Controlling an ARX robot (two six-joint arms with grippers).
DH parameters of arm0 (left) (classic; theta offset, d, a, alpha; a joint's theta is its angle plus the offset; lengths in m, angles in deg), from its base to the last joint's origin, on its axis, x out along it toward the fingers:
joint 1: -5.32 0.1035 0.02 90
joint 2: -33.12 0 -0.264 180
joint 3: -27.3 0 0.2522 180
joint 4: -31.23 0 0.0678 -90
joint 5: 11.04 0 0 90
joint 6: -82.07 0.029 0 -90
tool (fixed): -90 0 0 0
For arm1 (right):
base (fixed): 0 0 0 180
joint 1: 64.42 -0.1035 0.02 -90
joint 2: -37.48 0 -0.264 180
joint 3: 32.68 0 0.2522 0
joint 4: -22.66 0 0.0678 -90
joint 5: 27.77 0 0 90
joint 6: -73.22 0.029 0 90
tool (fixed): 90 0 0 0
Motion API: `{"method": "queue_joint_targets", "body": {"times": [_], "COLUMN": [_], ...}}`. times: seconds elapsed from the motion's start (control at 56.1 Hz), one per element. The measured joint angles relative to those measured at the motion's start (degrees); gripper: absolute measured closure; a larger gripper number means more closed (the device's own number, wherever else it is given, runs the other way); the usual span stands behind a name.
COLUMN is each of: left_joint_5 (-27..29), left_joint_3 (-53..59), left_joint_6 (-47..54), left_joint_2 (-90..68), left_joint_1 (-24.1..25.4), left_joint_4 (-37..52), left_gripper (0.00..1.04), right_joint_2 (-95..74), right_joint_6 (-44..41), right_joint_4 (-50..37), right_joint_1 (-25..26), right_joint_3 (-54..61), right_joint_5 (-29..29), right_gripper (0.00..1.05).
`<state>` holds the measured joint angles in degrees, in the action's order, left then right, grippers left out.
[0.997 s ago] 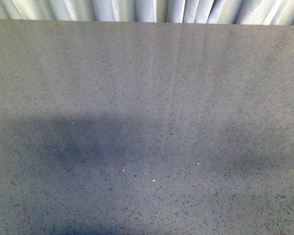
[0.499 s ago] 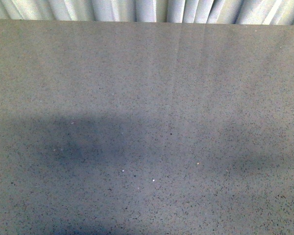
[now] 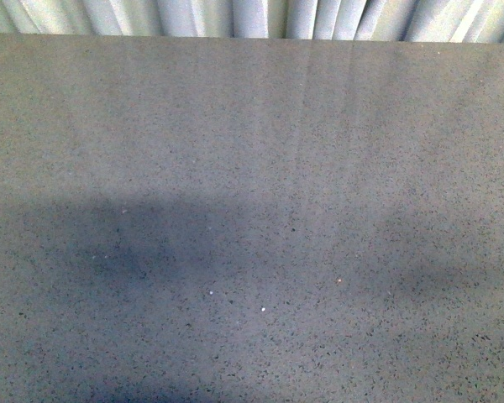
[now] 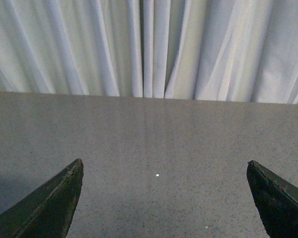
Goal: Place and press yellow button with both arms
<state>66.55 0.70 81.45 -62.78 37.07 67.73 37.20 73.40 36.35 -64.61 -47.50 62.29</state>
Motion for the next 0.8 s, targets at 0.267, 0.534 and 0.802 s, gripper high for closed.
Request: {"method": "queue_joint_targets", "body": {"times": [0.267,0.534,0.802], "left_joint_5": [0.44,0.61,0.59], "left_joint_3": [0.02,0.09,0.24], "left_joint_6": [0.24,0.42,0.87], "left_joint_2": [-2.6,-2.86,-3.37], "left_joint_1": [-0.66,-0.85,-1.01], "left_joint_4": [1.6,2.34,3.06], "left_gripper": [0.23,0.65,0.7], "right_joint_2": [0.0,0.0,0.0], "right_joint_6": [0.0,0.0,0.0], "right_joint_4": [0.0,0.0,0.0], "right_joint_1": [0.0,0.0,0.0], "right_joint_3": [0.0,0.0,0.0], "right_joint_5": [-0.02,-0.02,-0.02], "right_gripper": [0.09,0.09,0.09]}}
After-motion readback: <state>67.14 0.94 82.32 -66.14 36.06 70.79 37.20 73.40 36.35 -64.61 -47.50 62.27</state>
